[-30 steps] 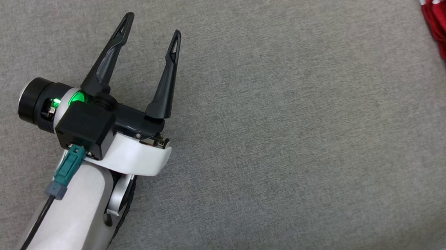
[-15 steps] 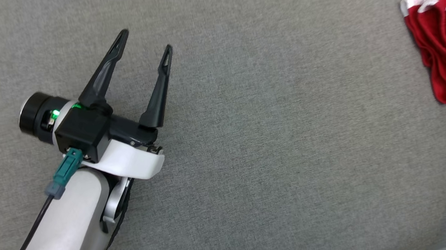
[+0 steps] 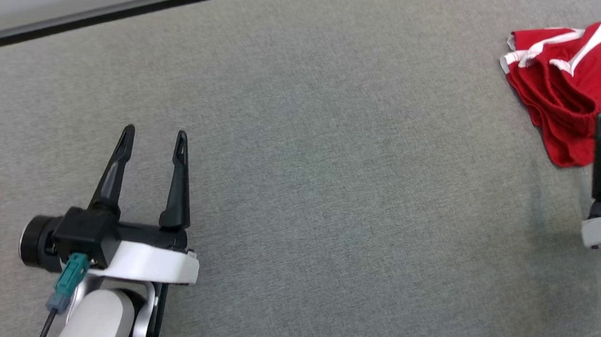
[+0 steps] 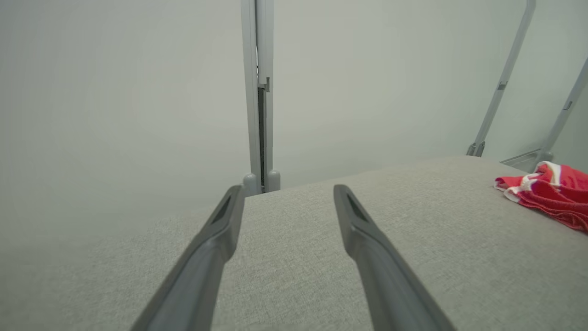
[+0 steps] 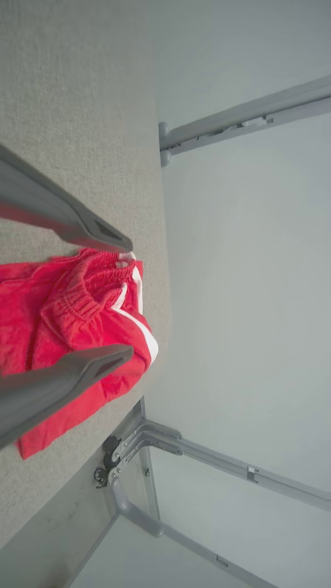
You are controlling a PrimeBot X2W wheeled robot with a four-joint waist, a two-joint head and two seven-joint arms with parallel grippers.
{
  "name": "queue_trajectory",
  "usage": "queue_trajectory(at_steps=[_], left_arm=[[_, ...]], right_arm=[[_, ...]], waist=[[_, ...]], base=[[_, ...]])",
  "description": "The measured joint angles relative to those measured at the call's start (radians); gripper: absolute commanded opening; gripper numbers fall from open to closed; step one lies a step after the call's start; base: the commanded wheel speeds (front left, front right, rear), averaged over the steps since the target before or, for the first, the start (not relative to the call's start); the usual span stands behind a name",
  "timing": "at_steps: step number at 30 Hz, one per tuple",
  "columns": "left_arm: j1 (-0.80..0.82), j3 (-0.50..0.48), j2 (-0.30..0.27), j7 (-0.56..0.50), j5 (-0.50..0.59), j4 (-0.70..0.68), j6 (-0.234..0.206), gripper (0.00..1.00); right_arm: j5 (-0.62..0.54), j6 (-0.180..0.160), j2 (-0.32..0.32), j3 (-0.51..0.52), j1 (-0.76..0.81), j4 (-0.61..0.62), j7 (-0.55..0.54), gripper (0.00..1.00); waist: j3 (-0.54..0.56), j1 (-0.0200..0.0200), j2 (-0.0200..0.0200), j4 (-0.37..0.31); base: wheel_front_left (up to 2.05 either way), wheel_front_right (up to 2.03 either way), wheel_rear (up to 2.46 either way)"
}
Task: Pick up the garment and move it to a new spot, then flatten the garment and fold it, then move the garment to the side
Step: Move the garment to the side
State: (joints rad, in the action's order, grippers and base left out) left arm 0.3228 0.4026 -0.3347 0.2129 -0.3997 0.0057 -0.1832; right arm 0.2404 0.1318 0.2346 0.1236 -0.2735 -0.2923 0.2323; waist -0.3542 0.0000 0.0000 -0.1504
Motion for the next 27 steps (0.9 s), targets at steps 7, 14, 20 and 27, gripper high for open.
queue_trajectory(at_steps=[7, 14, 20, 27], left_arm=[[-0.086, -0.039, 0.011, 0.019, -0.043, 0.012, -0.031, 1.0], [-0.162, -0.068, 0.016, 0.034, -0.064, 0.044, -0.05, 1.0], [-0.219, -0.068, 0.015, 0.039, -0.07, 0.072, -0.047, 1.0], [-0.273, -0.058, 0.012, 0.043, -0.078, 0.095, -0.042, 1.0]], right_arm=[[-0.049, 0.0, -0.07, -0.052, 0.075, 0.18, -0.08, 1.0], [-0.067, 0.0, -0.106, -0.084, 0.143, 0.265, -0.14, 1.0], [-0.075, 0.0, -0.117, -0.096, 0.213, 0.301, -0.172, 1.0], [-0.074, 0.0, -0.123, -0.099, 0.293, 0.328, -0.203, 1.0]], waist=[[0.06, 0.0, 0.0, 0.065], [0.12, 0.0001, 0.0, 0.137], [0.187, 0.0, 0.0, 0.174], [0.269, 0.0, 0.0, 0.192]], base=[[0.0, 0.0, 0.0], [0.0, 0.0, 0.0], [0.0, 0.0, 0.0], [0.0, 0.0, 0.0]])
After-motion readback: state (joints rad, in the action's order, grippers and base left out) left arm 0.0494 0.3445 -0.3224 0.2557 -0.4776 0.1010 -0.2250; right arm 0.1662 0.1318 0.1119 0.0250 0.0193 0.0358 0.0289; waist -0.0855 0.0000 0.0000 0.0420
